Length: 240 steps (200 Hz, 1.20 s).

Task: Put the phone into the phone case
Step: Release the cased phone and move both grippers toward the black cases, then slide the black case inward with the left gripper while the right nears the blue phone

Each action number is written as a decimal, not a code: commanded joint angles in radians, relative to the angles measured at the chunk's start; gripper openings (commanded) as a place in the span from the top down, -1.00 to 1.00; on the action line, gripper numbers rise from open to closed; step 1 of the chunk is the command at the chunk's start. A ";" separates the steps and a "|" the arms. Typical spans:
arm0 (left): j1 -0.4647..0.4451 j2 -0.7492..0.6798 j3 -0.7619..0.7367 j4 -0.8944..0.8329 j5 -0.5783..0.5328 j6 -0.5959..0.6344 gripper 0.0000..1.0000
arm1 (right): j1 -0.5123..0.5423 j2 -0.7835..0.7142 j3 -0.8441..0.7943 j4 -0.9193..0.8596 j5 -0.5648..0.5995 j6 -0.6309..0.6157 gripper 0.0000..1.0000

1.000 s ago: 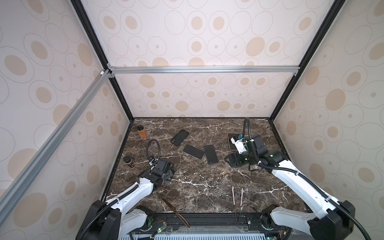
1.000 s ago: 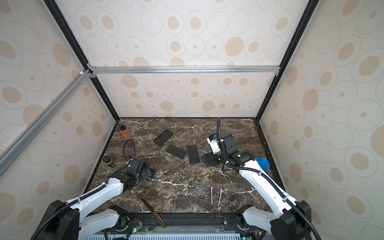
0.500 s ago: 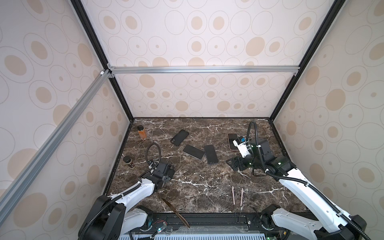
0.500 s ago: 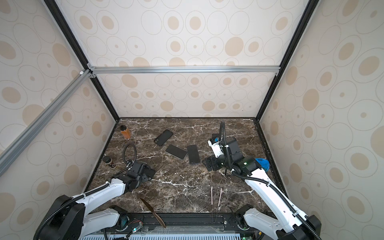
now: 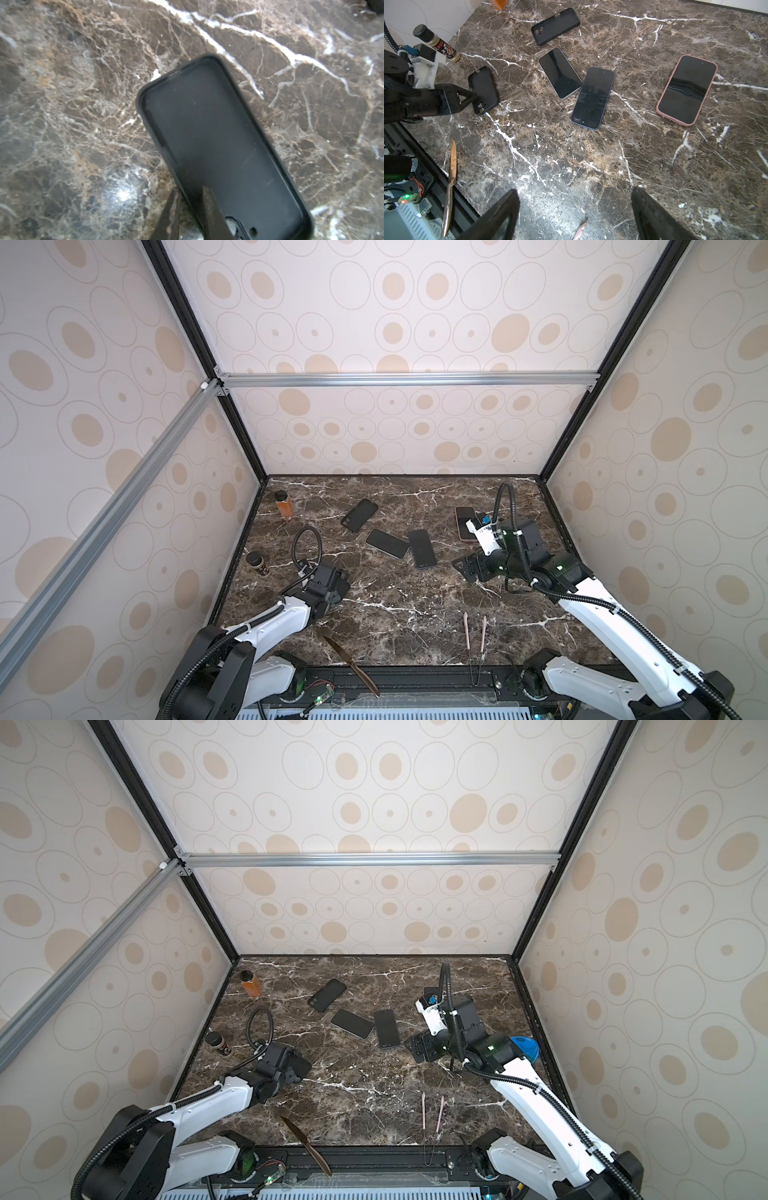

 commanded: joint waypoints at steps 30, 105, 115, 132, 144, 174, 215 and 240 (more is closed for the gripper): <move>0.007 0.000 0.036 0.013 0.059 0.089 1.00 | 0.006 0.007 -0.024 0.009 0.001 0.002 -0.75; 0.005 0.077 0.161 0.045 0.293 0.316 1.00 | 0.007 0.012 -0.023 0.008 0.006 0.002 -0.75; 0.005 0.091 0.194 0.018 0.297 0.354 1.00 | 0.007 0.010 -0.022 0.006 0.011 0.001 -0.75; 0.005 0.109 0.254 -0.018 0.336 0.428 1.00 | 0.007 0.006 -0.025 0.000 0.026 0.002 -0.75; 0.005 0.122 0.293 -0.045 0.375 0.488 1.00 | 0.008 0.003 -0.025 -0.005 0.039 0.003 -0.75; -0.003 0.155 0.393 -0.120 0.390 0.616 1.00 | 0.006 -0.006 -0.027 -0.015 0.057 0.007 -0.76; -0.061 0.121 0.431 -0.103 0.379 0.814 1.00 | 0.007 0.006 -0.027 -0.024 0.082 0.017 -0.76; -0.131 0.142 0.458 -0.118 0.343 0.971 1.00 | 0.007 0.016 -0.025 -0.023 0.083 0.028 -0.76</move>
